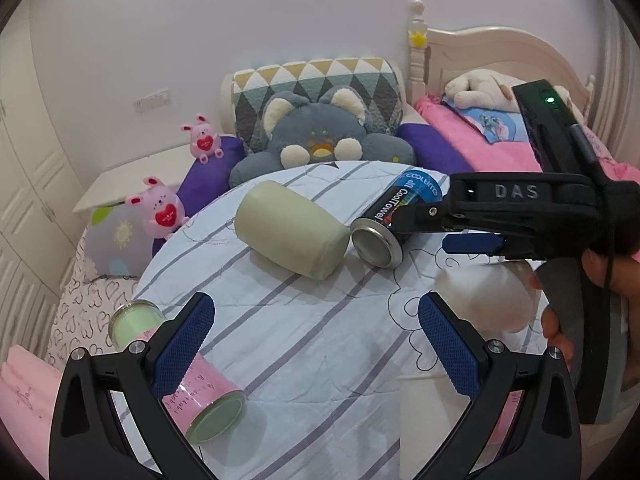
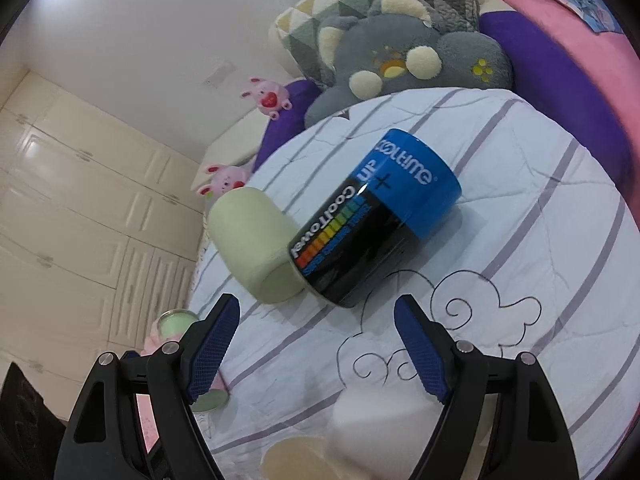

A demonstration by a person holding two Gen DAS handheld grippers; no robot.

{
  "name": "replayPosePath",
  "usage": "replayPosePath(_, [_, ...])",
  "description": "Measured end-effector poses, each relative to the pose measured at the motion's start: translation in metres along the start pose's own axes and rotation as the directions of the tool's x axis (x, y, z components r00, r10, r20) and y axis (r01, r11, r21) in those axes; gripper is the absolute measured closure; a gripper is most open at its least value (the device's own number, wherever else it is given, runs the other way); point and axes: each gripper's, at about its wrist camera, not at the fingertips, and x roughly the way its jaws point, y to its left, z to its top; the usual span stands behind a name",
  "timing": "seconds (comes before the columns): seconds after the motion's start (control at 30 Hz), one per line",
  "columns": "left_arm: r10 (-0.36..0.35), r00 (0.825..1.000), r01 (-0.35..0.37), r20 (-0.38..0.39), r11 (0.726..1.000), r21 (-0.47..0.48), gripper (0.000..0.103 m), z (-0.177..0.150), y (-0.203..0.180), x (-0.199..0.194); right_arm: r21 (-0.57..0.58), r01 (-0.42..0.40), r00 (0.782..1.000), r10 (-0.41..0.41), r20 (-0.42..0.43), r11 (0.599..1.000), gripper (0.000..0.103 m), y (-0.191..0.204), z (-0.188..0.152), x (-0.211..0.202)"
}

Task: Flip cup upright
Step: 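Lower the blue can onto the table and open the right gripper, then grasp the blue can with the left gripper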

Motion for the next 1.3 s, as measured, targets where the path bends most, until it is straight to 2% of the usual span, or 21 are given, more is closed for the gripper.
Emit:
replayPosePath(0.2, [-0.001,1.0,0.002,-0.005,0.999,0.036,0.0,0.009,-0.012,0.0,-0.077,-0.046,0.996,0.052,0.067,0.996,0.022,0.013,-0.012,-0.027])
replayPosePath(0.33, [-0.027,1.0,0.027,-0.006,0.998,0.05,0.0,0.018,-0.021,-0.004,-0.123,-0.029,0.989,0.047,0.144,0.992,0.022,0.016,-0.023,-0.056])
replayPosePath(0.5, [-0.005,1.0,0.005,0.008,0.997,0.075,0.0,0.027,-0.036,-0.009,-0.167,0.023,0.972,0.016,0.233,0.986,0.022,0.013,-0.04,-0.095])
replayPosePath(0.6, [-0.021,1.0,0.02,0.009,0.996,0.091,0.0,0.032,-0.046,-0.012,-0.19,0.038,0.968,0.011,0.25,0.981,0.022,0.01,-0.048,-0.108])
replayPosePath(0.83, [0.01,1.0,-0.012,0.016,0.988,0.154,0.0,0.046,-0.073,-0.011,-0.219,0.051,0.962,0.011,0.274,0.974,0.022,-0.004,-0.059,-0.125])
replayPosePath(1.03, [0.019,1.0,-0.014,-0.021,0.972,0.233,0.0,0.062,-0.093,0.009,-0.23,0.045,0.959,0.023,0.282,0.972,0.022,-0.019,-0.061,-0.13])
replayPosePath(1.23, [-0.01,0.994,0.043,-0.11,0.951,0.306,0.0,0.086,-0.102,0.043,-0.224,0.067,0.958,0.0,0.287,0.972,0.021,-0.034,-0.053,-0.123])
replayPosePath(1.3, [-0.038,0.986,0.09,-0.163,0.942,0.323,0.0,0.098,-0.103,0.06,-0.217,0.069,0.959,-0.005,0.284,0.974,0.021,-0.038,-0.05,-0.119])
